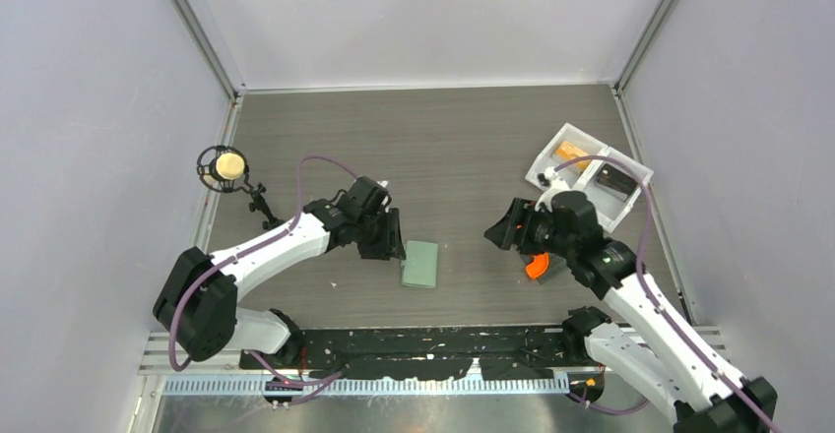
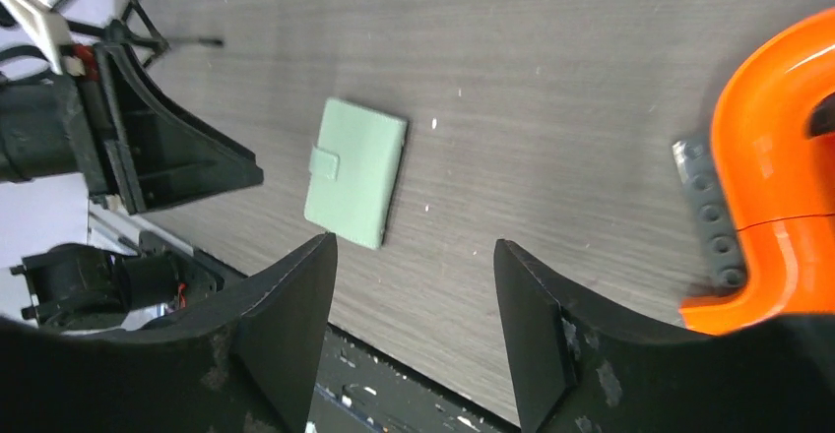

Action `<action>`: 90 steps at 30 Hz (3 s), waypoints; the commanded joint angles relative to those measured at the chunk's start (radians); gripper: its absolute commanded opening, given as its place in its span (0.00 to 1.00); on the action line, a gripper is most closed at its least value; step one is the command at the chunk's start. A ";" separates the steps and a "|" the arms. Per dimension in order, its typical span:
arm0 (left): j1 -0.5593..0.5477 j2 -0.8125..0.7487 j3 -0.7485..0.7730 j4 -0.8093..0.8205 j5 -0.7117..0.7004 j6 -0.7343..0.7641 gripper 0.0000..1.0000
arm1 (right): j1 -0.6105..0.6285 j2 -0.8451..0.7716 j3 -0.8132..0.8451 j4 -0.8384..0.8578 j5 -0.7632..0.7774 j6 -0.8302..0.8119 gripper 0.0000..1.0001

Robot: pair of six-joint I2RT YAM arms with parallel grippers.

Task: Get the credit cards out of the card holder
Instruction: Move the card holder to the center of the board, then open the card holder at the center of the board.

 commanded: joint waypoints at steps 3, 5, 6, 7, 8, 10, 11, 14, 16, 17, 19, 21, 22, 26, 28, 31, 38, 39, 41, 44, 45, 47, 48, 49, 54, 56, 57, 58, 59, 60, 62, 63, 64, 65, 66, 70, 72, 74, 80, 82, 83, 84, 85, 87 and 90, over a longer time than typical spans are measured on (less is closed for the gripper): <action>0.019 0.053 -0.037 0.115 0.097 0.040 0.37 | 0.127 0.121 -0.107 0.291 0.005 0.145 0.66; 0.020 0.067 -0.053 0.137 0.104 0.045 0.35 | 0.176 0.182 -0.143 0.381 0.020 0.166 0.66; 0.022 0.077 -0.063 0.156 0.116 0.045 0.34 | 0.199 0.205 -0.164 0.410 0.021 0.179 0.66; 0.024 0.085 -0.073 0.173 0.130 0.044 0.32 | 0.209 0.250 -0.175 0.476 0.024 0.185 0.66; 0.025 0.095 -0.081 0.186 0.140 0.043 0.30 | 0.226 0.271 -0.191 0.509 0.035 0.197 0.66; 0.026 0.110 -0.095 0.202 0.145 0.041 0.27 | 0.244 0.334 -0.205 0.569 0.051 0.210 0.67; 0.025 0.115 -0.104 0.212 0.144 0.039 0.25 | 0.248 0.375 -0.209 0.606 0.053 0.213 0.68; 0.024 0.131 -0.127 0.245 0.160 0.042 0.20 | 0.266 0.456 -0.217 0.668 0.044 0.219 0.70; 0.025 0.141 -0.141 0.264 0.160 0.040 0.19 | 0.276 0.514 -0.215 0.711 0.026 0.224 0.70; 0.025 0.146 -0.147 0.271 0.160 0.037 0.19 | 0.285 0.547 -0.212 0.739 0.021 0.226 0.70; 0.026 0.159 -0.153 0.281 0.161 0.032 0.18 | 0.303 0.586 -0.205 0.764 0.020 0.231 0.71; 0.025 0.172 -0.159 0.291 0.165 0.026 0.16 | 0.320 0.618 -0.195 0.777 0.034 0.237 0.71; 0.025 0.178 -0.160 0.296 0.166 0.022 0.16 | 0.324 0.640 -0.192 0.784 0.038 0.240 0.71; 0.025 0.194 -0.173 0.314 0.172 0.015 0.15 | 0.340 0.706 -0.195 0.855 0.031 0.267 0.71; 0.026 0.195 -0.179 0.323 0.171 0.013 0.15 | 0.341 0.740 -0.206 0.917 0.011 0.273 0.71; 0.025 0.199 -0.187 0.332 0.167 0.009 0.15 | 0.340 0.787 -0.202 0.996 -0.046 0.276 0.69; 0.025 0.215 -0.203 0.375 0.181 -0.016 0.15 | 0.347 0.798 -0.186 1.050 -0.113 0.283 0.39; 0.025 0.215 -0.205 0.382 0.182 -0.020 0.15 | 0.346 0.785 -0.185 1.041 -0.113 0.282 0.27; 0.025 0.214 -0.205 0.390 0.192 -0.024 0.16 | 0.348 0.751 -0.179 0.993 -0.103 0.266 0.13; 0.026 0.182 -0.194 0.368 0.204 -0.017 0.17 | 0.347 0.685 -0.132 0.825 -0.029 0.194 0.05; 0.026 0.161 -0.184 0.340 0.199 -0.011 0.18 | 0.346 0.646 -0.119 0.726 -0.009 0.157 0.05; 0.027 0.105 -0.164 0.288 0.179 0.005 0.22 | 0.347 0.589 -0.076 0.594 0.070 0.095 0.05; 0.027 0.074 -0.151 0.252 0.156 0.015 0.26 | 0.347 0.553 -0.063 0.498 0.091 0.076 0.05; 0.026 0.043 -0.136 0.217 0.144 0.022 0.30 | 0.346 0.537 -0.032 0.445 0.138 0.037 0.05; 0.028 -0.108 -0.054 0.044 0.005 0.046 0.47 | 0.350 0.490 0.093 0.060 0.349 -0.069 0.05; 0.030 -0.155 -0.031 -0.009 -0.047 0.050 0.50 | 0.355 0.500 0.146 -0.047 0.430 -0.097 0.05; 0.033 -0.178 -0.025 -0.030 -0.070 0.051 0.53 | 0.360 0.505 0.178 -0.081 0.484 -0.101 0.05; 0.035 -0.202 -0.019 -0.058 -0.091 0.051 0.55 | 0.377 0.516 0.196 -0.137 0.516 -0.102 0.05; 0.040 -0.222 -0.016 -0.077 -0.108 0.051 0.57 | 0.389 0.524 0.230 -0.164 0.579 -0.101 0.05; 0.044 -0.244 -0.015 -0.093 -0.125 0.051 0.59 | 0.418 0.545 0.248 -0.217 0.637 -0.098 0.05; 0.053 -0.285 -0.015 -0.123 -0.144 0.051 0.62 | 0.469 0.595 0.301 -0.291 0.710 -0.088 0.05; 0.058 -0.305 -0.016 -0.138 -0.172 0.051 0.63 | 0.486 0.642 0.338 -0.324 0.728 -0.083 0.05; 0.065 -0.322 -0.017 -0.151 -0.194 0.051 0.64 | 0.524 0.666 0.371 -0.339 0.762 -0.071 0.05; 0.069 -0.339 -0.019 -0.162 -0.205 0.051 0.65 | 0.543 0.722 0.388 -0.364 0.775 -0.065 0.05; 0.076 -0.362 -0.022 -0.172 -0.215 0.051 0.65 | 0.582 0.750 0.419 -0.372 0.789 -0.053 0.05; 0.093 -0.419 -0.039 -0.190 -0.238 0.050 0.68 | 0.693 0.888 0.507 -0.363 0.754 -0.040 0.12; 0.101 -0.438 -0.048 -0.196 -0.242 0.051 0.68 | 0.742 0.929 0.538 -0.323 0.712 -0.039 0.19; 0.105 -0.450 -0.052 -0.201 -0.246 0.054 0.68 | 0.783 0.970 0.563 -0.280 0.666 -0.035 0.27; 0.110 -0.460 -0.062 -0.200 -0.231 0.052 0.69 | 0.816 0.921 0.528 -0.130 0.535 -0.034 0.43; 0.111 -0.457 -0.079 -0.174 -0.198 0.049 0.68 | 0.810 0.865 0.492 -0.093 0.529 -0.051 0.44; 0.111 -0.454 -0.088 -0.155 -0.165 0.047 0.67 | 0.797 0.846 0.479 -0.071 0.518 -0.064 0.44; 0.110 -0.446 -0.101 -0.130 -0.126 0.044 0.66 | 0.788 0.808 0.448 -0.047 0.508 -0.070 0.43; 0.110 -0.438 -0.114 -0.105 -0.091 0.037 0.65 | 0.762 0.789 0.431 -0.031 0.482 -0.085 0.42; 0.110 -0.418 -0.145 -0.037 -0.022 0.015 0.63 | 0.713 0.739 0.372 0.014 0.432 -0.099 0.40; 0.102 -0.373 -0.195 0.072 0.056 -0.025 0.60 | 0.628 0.676 0.283 0.080 0.353 -0.111 0.39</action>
